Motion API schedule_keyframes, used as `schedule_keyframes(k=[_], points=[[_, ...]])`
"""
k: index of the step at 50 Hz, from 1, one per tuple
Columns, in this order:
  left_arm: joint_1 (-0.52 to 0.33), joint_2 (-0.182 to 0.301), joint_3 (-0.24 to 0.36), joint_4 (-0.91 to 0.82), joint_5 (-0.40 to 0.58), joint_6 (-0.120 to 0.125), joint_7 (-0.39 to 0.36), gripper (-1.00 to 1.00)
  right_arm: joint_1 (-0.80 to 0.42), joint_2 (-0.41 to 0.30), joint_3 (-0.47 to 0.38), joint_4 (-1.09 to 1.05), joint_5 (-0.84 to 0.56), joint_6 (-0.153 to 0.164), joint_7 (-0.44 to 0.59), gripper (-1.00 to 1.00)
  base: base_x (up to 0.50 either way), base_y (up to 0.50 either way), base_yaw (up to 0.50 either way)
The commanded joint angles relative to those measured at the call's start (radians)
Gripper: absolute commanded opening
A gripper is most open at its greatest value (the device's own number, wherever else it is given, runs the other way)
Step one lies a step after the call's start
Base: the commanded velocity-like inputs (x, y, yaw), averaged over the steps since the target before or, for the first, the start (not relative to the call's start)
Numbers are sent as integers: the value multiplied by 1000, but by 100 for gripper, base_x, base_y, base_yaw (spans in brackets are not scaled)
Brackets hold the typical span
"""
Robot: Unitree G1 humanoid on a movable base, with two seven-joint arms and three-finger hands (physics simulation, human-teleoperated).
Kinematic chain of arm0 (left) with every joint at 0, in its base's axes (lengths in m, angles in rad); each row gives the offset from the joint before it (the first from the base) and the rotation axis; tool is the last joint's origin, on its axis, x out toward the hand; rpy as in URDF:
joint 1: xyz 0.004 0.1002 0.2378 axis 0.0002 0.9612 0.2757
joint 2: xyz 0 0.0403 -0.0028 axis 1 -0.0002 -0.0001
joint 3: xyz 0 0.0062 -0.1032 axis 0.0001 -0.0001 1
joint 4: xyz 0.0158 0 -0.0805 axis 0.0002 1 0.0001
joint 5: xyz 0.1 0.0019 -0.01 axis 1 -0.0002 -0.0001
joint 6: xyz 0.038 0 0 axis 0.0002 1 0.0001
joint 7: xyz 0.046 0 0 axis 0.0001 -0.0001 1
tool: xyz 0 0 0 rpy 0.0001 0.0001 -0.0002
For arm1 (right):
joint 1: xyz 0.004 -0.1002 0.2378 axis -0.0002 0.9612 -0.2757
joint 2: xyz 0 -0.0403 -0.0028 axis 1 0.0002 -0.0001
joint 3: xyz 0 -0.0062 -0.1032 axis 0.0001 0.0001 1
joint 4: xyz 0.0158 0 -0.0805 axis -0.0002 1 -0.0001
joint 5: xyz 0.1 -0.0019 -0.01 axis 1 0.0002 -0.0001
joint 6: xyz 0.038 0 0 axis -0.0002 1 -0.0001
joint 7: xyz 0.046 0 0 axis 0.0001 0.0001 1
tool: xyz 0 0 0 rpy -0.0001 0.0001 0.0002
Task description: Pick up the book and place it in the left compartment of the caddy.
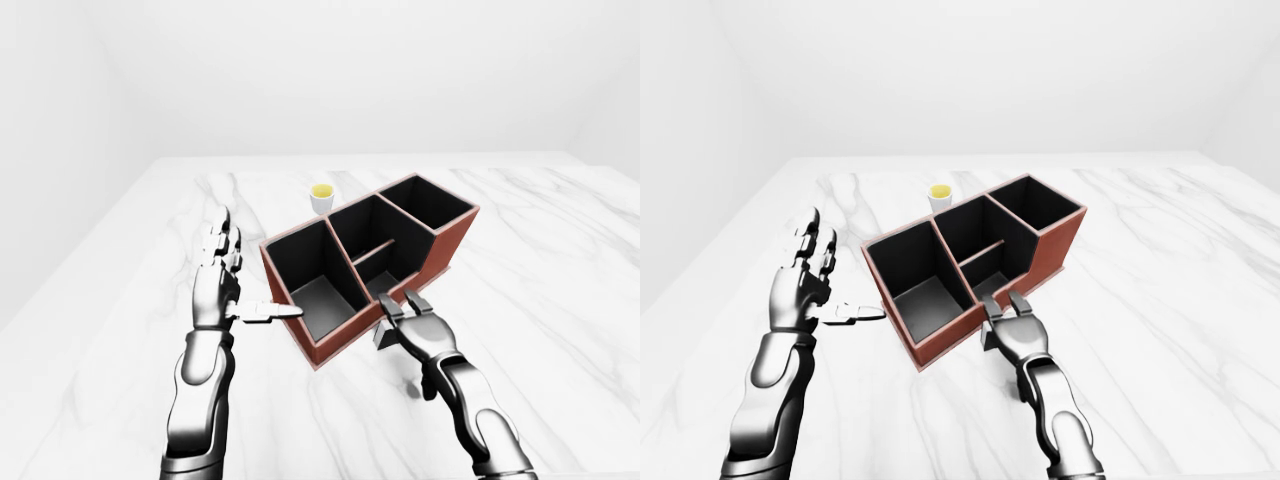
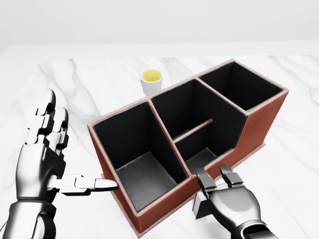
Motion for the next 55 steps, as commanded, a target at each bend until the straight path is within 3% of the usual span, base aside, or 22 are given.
schedule_keyframes(k=[1,2,4,5,25,32,40,47,49,55], points=[[1,0,-1,6,0,0,0,100,-13,-13,-7,67,-1,0,-28,100,0,0,0],[1,0,0,6,0,0,-1,100,-12,-14,-7,72,1,0,-31,92,0,0,0],[-2,1,2,9,-1,0,0,100,-9,-17,-6,79,-3,0,-38,-18,0,0,0],[-4,1,3,10,-2,0,0,100,-2,-16,-6,72,-1,0,-34,-100,0,0,0],[-11,3,4,0,-3,0,4,100,29,-24,-19,34,15,0,-50,-100,0,0,0],[-16,5,7,-8,-5,0,3,100,26,-13,-32,-42,31,0,-6,-100,0,0,0],[-18,7,12,-19,-9,0,1,100,39,-7,-74,-219,69,0,129,-100,0,0,0],[-15,5,9,-30,-9,0,2,100,126,-14,-231,-436,180,0,239,-100,0,0,0],[-13,5,11,-33,-10,0,2,100,193,-12,-310,-509,247,0,267,-100,0,0,0],[-11,6,13,-36,-11,0,2,100,243,45,-431,-583,332,0,334,-100,0,0,0]])
